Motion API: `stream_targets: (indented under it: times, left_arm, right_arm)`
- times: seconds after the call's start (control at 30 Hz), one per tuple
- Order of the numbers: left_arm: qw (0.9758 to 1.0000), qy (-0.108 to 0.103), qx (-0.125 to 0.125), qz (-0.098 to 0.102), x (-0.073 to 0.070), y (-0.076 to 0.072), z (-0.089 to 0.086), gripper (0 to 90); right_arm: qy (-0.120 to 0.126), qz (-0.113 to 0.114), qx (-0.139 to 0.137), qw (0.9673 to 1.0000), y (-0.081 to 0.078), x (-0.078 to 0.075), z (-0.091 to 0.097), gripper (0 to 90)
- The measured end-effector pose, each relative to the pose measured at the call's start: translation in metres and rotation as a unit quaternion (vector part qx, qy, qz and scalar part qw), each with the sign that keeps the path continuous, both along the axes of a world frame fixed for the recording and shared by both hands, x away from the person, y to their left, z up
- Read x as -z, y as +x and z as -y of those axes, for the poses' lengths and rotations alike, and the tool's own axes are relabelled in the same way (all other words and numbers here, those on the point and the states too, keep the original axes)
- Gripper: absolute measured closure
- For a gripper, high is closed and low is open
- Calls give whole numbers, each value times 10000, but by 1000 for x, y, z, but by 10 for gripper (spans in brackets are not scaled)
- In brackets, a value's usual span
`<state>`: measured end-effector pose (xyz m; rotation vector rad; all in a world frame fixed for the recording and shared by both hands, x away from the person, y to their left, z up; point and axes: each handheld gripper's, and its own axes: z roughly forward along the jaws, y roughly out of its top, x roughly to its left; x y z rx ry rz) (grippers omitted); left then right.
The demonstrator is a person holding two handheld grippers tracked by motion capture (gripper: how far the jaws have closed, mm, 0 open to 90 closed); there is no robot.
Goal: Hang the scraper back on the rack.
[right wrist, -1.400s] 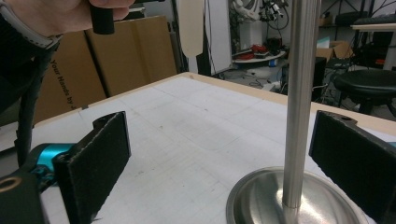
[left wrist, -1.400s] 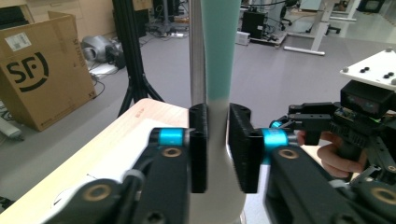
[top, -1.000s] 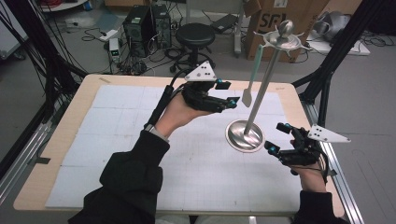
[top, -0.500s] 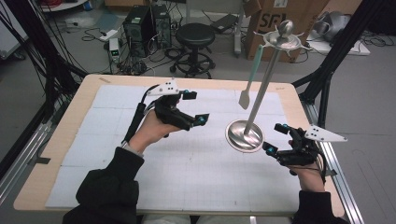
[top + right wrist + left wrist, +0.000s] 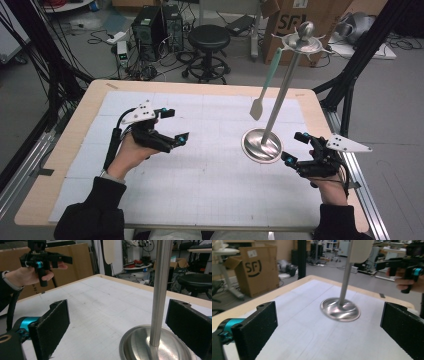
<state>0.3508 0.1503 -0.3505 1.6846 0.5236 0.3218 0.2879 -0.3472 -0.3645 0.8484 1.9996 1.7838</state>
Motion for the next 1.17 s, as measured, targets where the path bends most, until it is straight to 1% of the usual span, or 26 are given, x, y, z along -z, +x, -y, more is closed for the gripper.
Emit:
stream_targets:
  times: [0.07,0.1,0.17,0.2,0.23,0.27,0.33,0.4,0.5,0.57,0.6,0.67,0.77,0.87,1.0,1.07,1.13,1.17]
  left_arm:
    - [9999,45,-133,11,7,-2,-11,16]
    - [9998,66,-189,-43,10,-3,-16,16]
    - [9996,48,-277,-72,16,-6,-27,17]
    - [9995,79,-296,-94,19,-8,-32,16]
    - [9992,156,-350,-137,21,-9,-38,16]
    - [9987,168,-434,-183,23,-11,-42,16]
    - [9983,207,-536,-130,27,-13,-51,16]
    - [9974,215,-672,-155,33,-16,-61,16]
    - [9957,230,-894,-97,40,-20,-74,16]
    - [9944,270,-1008,-142,40,-22,-80,16]
    - [9940,257,-1057,-99,38,-24,-84,16]
    - [9935,167,-1128,33,35,-29,-92,16]
    - [9907,133,-1347,113,30,-35,-103,17]
    - [9895,35,-1441,70,29,-40,-113,17]
    - [9878,72,-1552,-51,34,-40,-124,17]
    - [9878,31,-1554,-102,35,-41,-128,17]
    - [9879,5,-1545,-95,35,-41,-129,17]
    - [9878,-16,-1556,-62,34,-42,-129,17]
  right_arm:
    - [-8,6,22,10000,0,0,-1,43]
    - [-21,5,29,10000,0,1,-1,43]
    - [-30,-9,27,10000,0,1,-1,43]
    - [-31,-17,35,10000,0,2,-1,43]
    - [-40,-9,30,10000,1,2,-1,43]
    - [-32,-22,26,10000,1,2,-1,44]
    - [-19,-23,68,10000,2,2,1,43]
    - [8,-57,96,9999,2,3,1,44]
    - [-49,-68,128,9999,4,5,0,43]
    - [-66,-59,109,9999,5,6,-2,43]
    - [-64,-65,124,9999,6,6,-2,44]
    - [-64,-69,153,9998,8,7,-3,43]
    - [-44,-74,231,9997,10,10,-3,43]
    - [5,-104,324,9994,12,13,0,43]
    - [75,-124,409,9991,11,14,3,43]
    - [82,-93,420,9990,11,14,4,44]
    - [89,-99,442,9989,12,14,4,44]
    - [95,-108,444,9989,13,15,4,43]
